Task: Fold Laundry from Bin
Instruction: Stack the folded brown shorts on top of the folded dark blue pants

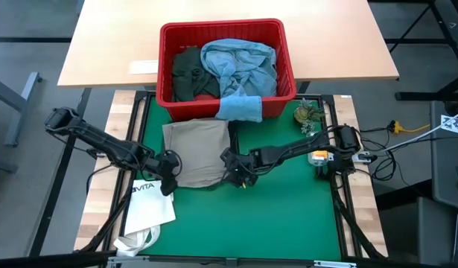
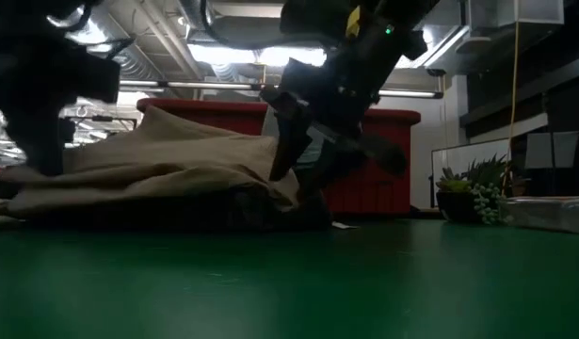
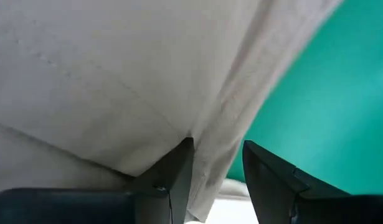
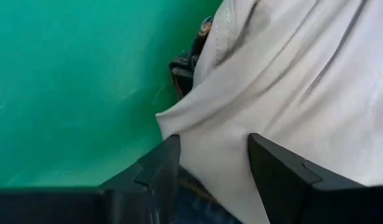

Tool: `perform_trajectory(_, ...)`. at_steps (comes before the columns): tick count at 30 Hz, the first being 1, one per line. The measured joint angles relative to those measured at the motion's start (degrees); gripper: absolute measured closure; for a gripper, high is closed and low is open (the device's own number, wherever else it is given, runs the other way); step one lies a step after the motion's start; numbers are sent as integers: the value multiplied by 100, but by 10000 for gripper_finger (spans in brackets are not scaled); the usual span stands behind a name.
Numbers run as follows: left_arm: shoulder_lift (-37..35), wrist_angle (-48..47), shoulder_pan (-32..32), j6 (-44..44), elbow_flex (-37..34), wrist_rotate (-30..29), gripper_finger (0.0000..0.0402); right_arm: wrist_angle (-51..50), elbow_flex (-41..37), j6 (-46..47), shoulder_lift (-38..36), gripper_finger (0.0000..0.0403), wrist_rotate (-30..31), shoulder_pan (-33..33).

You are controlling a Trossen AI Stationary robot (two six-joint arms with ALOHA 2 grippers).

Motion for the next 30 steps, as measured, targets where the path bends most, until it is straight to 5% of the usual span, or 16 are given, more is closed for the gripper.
perform_trajectory(9,-90,48,4,600,1004,-3,303,3,-11,-3,-911,212,30,-6)
perform_trajectory(12,-93,92,4,1013,1294,-642,312,295,-11,-3,-1011,212,294,-20)
perform_trajectory(20,-96,100,142,1683,1498,-3575,321,1146,-10,7,-887,212,1389,-281)
perform_trajectory(30,-78,100,1267,1707,979,-4043,321,1730,-1,473,-451,212,1321,-990)
